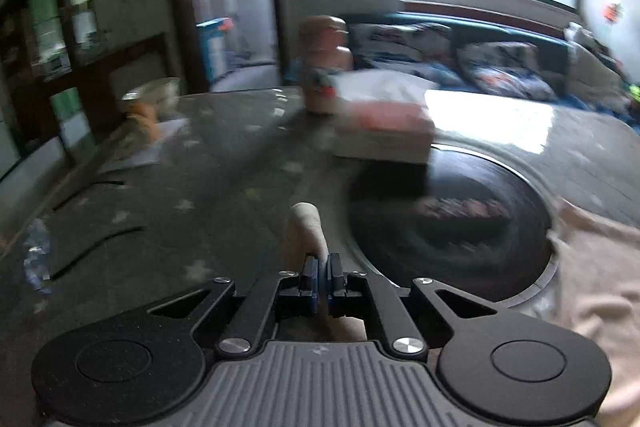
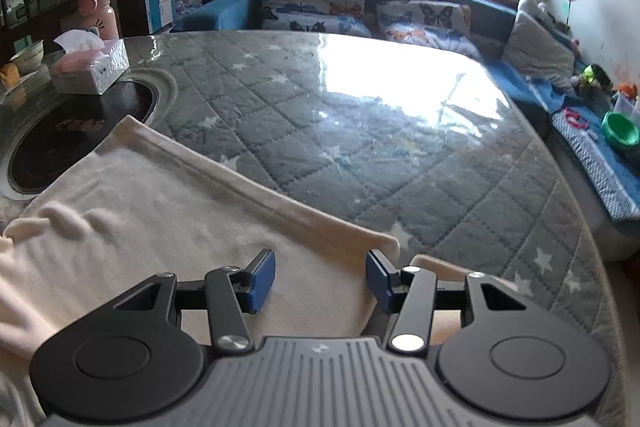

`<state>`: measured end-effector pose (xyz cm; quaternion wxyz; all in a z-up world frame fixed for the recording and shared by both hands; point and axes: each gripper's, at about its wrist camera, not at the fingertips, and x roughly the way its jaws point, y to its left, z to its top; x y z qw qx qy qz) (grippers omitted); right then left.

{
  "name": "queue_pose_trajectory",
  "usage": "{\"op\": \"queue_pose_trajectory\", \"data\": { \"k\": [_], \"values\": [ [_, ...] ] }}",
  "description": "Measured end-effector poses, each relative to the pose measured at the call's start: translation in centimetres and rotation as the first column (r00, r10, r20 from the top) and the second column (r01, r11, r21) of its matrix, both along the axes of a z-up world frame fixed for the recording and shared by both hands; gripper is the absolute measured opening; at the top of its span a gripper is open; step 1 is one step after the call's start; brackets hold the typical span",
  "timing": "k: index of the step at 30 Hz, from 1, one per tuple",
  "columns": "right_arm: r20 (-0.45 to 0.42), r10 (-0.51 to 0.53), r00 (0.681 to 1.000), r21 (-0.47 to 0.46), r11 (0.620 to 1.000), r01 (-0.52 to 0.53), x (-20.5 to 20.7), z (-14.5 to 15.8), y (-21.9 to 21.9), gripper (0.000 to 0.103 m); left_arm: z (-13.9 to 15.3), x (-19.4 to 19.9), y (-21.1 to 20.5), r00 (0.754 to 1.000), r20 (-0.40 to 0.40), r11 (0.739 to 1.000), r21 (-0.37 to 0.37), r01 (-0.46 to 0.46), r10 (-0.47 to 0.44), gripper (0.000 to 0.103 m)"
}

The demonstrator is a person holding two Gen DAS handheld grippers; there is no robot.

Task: Fold clothes

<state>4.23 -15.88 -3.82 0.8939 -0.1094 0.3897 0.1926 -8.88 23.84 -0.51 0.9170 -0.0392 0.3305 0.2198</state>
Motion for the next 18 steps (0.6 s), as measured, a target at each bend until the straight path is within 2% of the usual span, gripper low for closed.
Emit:
{"op": "queue_pose_trajectory", "data": {
  "k": [2, 4, 6, 9, 12, 16, 18],
  "values": [
    [-0.009, 0.003, 1.000, 0.006, 1.000, -0.002, 0.1, 0.0, -0.1, 0.050, 0.4, 0.3, -1.2, 0.999, 0.003, 0.999, 0.003, 0.036, -0.036, 0.013],
    [-0.022, -0.001, 1.000, 0.021, 1.000, 0.002, 0.2, 0.1, -0.4, 0.048, 0.9, 1.2, -2.5, 0.998, 0.014, 0.998, 0.007, 0.066, -0.067, 0.024],
    [-0.020, -0.005, 1.000, 0.031, 1.000, 0.006, 0.2, 0.5, -0.8, 0.049, 1.3, 2.2, -3.9, 0.992, 0.024, 0.993, 0.003, 0.121, -0.121, 0.042],
    [-0.035, -0.011, 0.999, 0.042, 0.999, 0.013, 0.3, 0.5, -1.4, 0.046, 1.3, 4.2, -6.1, 0.978, 0.020, 0.978, -0.032, 0.207, -0.206, 0.043],
    [-0.040, -0.024, 0.999, 0.044, 0.999, 0.026, 0.3, 0.5, -2.0, 0.043, 0.6, 6.8, -8.1, 0.955, 0.009, 0.951, -0.082, 0.297, -0.297, 0.043],
    [-0.041, -0.046, 0.998, 0.049, 0.998, 0.048, 0.6, 0.5, -2.4, 0.043, -1.0, 10.0, -10.2, 0.936, -0.032, 0.933, -0.099, 0.347, -0.351, 0.043],
    [-0.051, -0.045, 0.998, 0.052, 0.997, 0.048, 1.0, 0.4, -2.5, 0.037, -1.7, 11.5, -11.0, 0.927, -0.050, 0.925, -0.104, 0.366, -0.372, 0.043]
  ]
}}
